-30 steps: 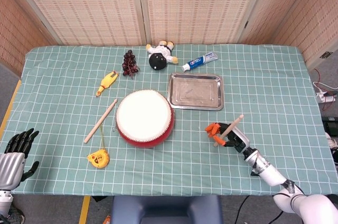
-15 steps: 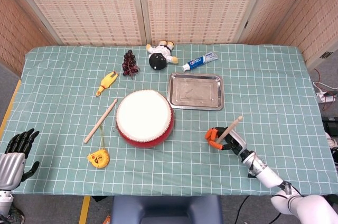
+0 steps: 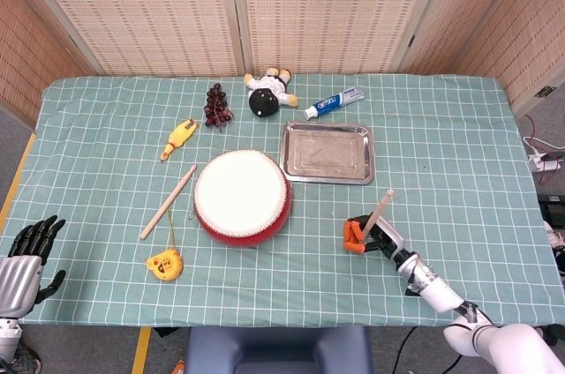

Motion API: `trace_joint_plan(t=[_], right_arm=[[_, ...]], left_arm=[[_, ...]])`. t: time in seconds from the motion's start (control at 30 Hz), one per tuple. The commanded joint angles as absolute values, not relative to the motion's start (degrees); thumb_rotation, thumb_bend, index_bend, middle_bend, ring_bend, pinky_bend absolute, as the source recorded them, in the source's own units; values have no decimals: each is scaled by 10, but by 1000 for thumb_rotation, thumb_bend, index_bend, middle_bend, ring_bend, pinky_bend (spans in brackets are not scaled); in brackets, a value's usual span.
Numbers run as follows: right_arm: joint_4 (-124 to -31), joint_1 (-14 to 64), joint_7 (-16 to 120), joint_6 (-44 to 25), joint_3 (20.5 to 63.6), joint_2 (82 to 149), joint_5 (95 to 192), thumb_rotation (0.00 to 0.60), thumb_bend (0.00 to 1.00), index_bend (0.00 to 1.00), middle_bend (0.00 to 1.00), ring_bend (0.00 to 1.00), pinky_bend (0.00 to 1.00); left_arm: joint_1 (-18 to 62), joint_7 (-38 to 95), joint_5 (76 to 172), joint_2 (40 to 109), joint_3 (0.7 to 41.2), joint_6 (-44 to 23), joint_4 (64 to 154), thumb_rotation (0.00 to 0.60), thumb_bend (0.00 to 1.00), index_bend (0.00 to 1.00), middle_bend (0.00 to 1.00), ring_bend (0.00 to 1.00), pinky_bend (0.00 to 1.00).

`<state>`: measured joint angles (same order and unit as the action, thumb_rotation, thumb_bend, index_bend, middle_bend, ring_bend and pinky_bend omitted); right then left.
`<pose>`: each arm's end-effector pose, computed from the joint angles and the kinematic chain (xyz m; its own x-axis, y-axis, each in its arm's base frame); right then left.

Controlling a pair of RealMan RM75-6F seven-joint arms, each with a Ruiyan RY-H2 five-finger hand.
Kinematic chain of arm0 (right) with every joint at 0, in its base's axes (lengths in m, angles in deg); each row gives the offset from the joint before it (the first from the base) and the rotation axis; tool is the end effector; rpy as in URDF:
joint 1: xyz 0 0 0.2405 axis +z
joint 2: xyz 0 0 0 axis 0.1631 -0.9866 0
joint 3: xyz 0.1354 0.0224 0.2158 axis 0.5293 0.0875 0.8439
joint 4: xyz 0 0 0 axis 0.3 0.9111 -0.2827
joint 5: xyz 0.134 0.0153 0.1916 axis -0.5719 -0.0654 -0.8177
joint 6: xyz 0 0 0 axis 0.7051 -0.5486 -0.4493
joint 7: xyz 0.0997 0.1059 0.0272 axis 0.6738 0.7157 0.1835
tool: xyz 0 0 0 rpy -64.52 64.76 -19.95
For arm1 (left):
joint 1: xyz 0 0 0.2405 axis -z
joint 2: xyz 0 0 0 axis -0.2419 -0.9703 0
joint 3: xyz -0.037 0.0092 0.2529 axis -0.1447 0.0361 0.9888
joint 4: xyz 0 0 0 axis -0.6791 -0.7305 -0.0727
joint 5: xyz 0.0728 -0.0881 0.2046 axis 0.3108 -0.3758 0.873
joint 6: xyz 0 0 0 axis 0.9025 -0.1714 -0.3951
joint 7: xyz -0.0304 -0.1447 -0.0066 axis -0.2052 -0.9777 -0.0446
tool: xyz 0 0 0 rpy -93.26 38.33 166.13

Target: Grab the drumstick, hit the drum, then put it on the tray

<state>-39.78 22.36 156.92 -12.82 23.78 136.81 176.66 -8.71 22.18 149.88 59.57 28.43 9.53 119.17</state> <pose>-0.2967 -0.3112 -0.0750 -0.7387 -0.5448 0.3969 -0.5835 0.2223 -0.7811 -0.3488 0.1832 0.1232 0.3897 0.0467 0.9198 0.9209 -0.0254 -0.3889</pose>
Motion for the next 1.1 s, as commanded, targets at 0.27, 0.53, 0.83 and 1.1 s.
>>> trace_joint_plan(t=[0.27,0.53,0.83,1.1], right_arm=[[-412,229,1535,-109,246,1376,1757,559,97,993,791,839,910],[-435,224,1498,-111,267,1379,1736,600,155,1000,989,1000,1000],[-479,220,1469,-132,283,1360,1731,600,507,1000,1000,1000,1000],[-561,259,1272,-150,335,1289,1728,600,594,1000,1000,1000,1000]], left_arm=[[-87,218,1499,598,284,94,1187,600,303,25,0,0,19],[-87,217,1498,601,283,95,1182,600,303,25,0,0,18],[-86,219,1498,601,282,96,1181,600,346,25,0,0,19],[-85,215,1502,598,278,104,1180,600,347,25,0,0,19]])
